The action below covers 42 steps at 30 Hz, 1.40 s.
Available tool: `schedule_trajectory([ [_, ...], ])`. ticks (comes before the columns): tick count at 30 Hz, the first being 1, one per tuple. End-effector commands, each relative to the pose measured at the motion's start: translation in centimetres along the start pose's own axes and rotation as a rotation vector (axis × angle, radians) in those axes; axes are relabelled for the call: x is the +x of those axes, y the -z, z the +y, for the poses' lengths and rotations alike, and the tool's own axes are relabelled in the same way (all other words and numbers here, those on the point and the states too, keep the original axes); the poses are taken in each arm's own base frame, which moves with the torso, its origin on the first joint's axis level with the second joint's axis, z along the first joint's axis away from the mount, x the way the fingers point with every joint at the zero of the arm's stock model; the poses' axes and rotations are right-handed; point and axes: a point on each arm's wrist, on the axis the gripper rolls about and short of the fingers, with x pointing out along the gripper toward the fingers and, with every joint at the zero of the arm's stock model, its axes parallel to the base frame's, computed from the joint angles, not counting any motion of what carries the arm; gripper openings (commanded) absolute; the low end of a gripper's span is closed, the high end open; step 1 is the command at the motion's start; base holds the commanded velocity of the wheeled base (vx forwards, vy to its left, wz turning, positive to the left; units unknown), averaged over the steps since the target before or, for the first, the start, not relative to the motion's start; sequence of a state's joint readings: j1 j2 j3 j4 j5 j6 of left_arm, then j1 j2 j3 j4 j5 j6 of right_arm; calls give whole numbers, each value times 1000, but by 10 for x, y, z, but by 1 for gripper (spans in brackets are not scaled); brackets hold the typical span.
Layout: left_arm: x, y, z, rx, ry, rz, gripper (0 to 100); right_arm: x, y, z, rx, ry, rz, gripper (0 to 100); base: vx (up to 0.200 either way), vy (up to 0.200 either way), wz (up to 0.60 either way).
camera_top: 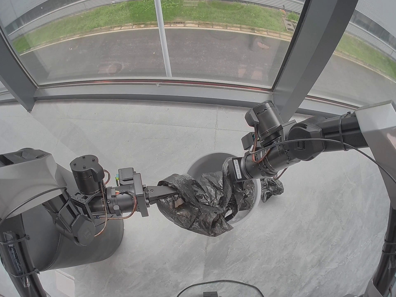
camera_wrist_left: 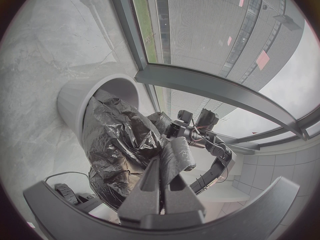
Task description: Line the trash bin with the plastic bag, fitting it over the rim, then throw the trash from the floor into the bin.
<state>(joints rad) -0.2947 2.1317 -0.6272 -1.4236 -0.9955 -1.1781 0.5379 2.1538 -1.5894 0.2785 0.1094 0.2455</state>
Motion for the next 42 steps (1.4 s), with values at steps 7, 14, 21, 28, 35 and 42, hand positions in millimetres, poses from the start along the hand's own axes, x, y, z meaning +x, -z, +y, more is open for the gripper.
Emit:
schedule_trajectory([
  [7,3,-7,11,-5,-4,-8,0,21,19,-14,15,6,-19,0,0,0,0],
  [14,6,0,12,-26,-8,10,0,16,41,-25,38,33,45,0,0,0,0],
  [21,11,3,11,-67,-4,24,0,2,55,-42,69,59,46,0,0,0,0],
  [28,18,-3,11,-121,6,17,0,3,66,-68,112,93,33,0,0,0,0],
  [35,28,1,6,-187,11,14,0,-6,69,-68,114,62,35,0,0,0,0],
  [42,30,13,7,-219,-5,33,0,-10,80,-68,118,60,67,0,0,0,0],
])
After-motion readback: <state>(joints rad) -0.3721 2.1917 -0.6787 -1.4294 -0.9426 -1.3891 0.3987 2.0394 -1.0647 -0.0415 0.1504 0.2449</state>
